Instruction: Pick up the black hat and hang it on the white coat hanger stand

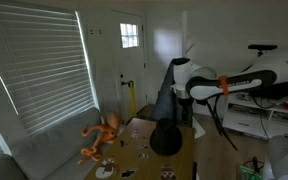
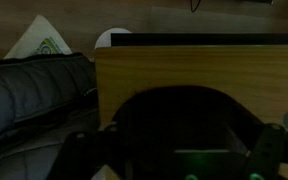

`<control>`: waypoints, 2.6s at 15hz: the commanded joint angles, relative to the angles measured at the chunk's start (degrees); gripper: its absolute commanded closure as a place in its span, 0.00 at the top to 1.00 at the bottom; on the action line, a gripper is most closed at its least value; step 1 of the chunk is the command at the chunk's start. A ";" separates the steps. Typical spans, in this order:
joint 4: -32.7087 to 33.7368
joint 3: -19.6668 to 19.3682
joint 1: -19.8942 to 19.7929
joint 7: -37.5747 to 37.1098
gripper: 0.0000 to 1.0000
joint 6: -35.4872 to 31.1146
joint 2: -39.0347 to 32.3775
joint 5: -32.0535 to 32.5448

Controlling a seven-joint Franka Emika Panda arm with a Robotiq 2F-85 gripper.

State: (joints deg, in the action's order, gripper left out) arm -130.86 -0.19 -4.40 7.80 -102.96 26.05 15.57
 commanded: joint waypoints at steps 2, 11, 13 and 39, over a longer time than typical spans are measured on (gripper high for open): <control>0.16 -0.83 1.03 -0.33 1.00 0.27 -0.06 0.34; 0.16 -0.83 1.03 -0.33 1.00 0.27 -0.07 0.34; 0.16 -0.83 1.03 -0.33 1.00 0.27 -0.07 0.34; 1.82 -4.72 -4.91 -36.92 1.00 -19.00 -11.78 -17.99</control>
State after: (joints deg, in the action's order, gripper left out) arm -129.67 -5.18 -8.05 -25.77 -122.52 15.85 -1.04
